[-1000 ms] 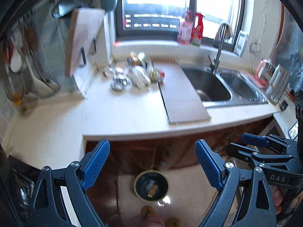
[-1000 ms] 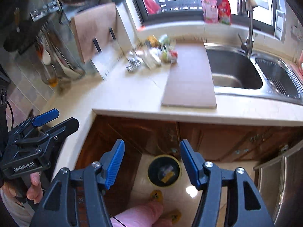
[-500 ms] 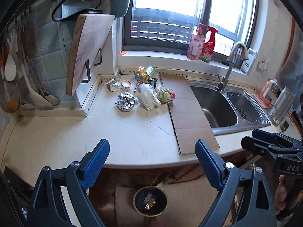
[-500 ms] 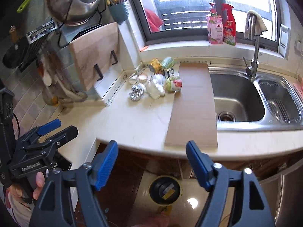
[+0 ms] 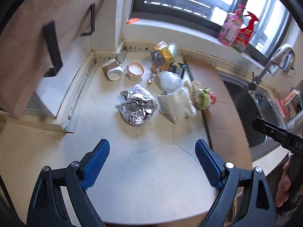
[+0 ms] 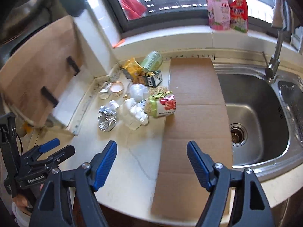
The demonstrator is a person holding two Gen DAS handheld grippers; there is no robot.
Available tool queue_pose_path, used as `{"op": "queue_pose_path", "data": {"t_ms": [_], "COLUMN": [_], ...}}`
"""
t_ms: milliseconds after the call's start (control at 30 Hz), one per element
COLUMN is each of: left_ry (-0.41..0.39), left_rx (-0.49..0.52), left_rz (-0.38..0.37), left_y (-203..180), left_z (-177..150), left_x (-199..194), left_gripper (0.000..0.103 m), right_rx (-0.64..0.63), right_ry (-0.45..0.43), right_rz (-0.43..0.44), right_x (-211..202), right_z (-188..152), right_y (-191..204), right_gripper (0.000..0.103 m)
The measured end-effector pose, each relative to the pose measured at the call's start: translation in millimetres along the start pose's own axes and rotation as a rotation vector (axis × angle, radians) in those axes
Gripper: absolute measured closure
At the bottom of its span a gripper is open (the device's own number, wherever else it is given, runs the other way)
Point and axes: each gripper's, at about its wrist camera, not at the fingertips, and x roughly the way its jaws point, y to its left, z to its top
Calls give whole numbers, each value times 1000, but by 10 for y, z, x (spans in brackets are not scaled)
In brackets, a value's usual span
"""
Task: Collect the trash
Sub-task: 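Grasp the crumpled foil with the left tool while the right tool grasps the tomato-print bag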
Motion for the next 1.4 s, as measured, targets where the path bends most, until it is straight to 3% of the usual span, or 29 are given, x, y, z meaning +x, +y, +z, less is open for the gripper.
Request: {"op": "queue_pose_path", "data": {"t_ms": [367, 600, 967, 1100, 1200, 1233, 1300, 1400], "left_ry": [70, 117, 166, 188, 197, 194, 180, 151], "left_rx": [-69, -117, -176, -178, -188, -192, -189, -193], "left_rz": [-16, -19, -27, -6, 6, 9, 14, 16], "left_y": [272, 423, 523, 493, 490, 493, 482, 471], "left_z": [504, 573, 634, 654, 658, 659, 664, 661], "left_x": [890, 1207, 1503, 1583, 1631, 1632, 1616, 1555], "left_gripper": [12, 12, 12, 12, 13, 14, 27, 35], "right_rx": [17, 12, -41, -66, -79, -83, -83, -77], "right_ry": [53, 103, 90, 89, 82, 78, 72, 63], "right_rz": [-3, 9, 8, 0, 1, 0, 9, 23], "right_x": [879, 1275, 1447, 1451, 1431, 1421, 1390, 1326], "right_z": [466, 579, 579, 579, 567, 560, 544, 518], "right_y": [-168, -187, -80, -35, -24, -20, -22, -38], "right_gripper": [26, 26, 26, 44, 46, 46, 47, 47]}}
